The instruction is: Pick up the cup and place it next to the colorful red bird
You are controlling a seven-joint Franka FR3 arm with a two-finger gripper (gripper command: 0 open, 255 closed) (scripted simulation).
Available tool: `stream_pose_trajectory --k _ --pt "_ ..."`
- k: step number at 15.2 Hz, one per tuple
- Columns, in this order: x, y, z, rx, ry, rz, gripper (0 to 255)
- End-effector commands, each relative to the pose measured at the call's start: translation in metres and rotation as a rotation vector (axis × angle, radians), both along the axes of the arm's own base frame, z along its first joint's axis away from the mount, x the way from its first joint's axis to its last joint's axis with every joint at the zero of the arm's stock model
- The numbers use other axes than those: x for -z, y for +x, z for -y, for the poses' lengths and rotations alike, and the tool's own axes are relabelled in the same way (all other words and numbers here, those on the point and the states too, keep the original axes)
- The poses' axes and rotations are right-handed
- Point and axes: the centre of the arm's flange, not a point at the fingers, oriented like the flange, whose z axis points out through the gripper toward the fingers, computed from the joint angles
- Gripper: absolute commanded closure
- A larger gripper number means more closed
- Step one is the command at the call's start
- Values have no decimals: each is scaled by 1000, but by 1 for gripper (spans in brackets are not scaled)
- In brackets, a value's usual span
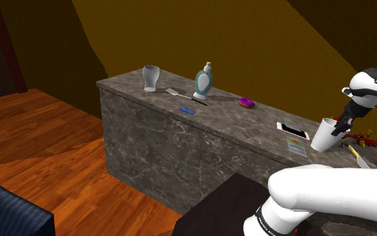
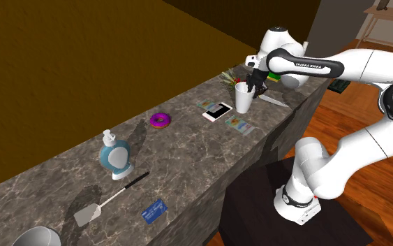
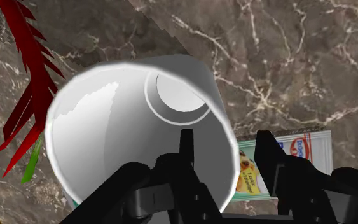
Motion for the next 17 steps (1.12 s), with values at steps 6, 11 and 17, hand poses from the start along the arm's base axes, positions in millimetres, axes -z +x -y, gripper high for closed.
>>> stream_pose_trajectory --k 6,11,17 --pt "-13 -1 -2 0 0 0 0" --pt "-49 -3 -7 0 0 0 0" --pt "-49 -3 -7 0 0 0 0"
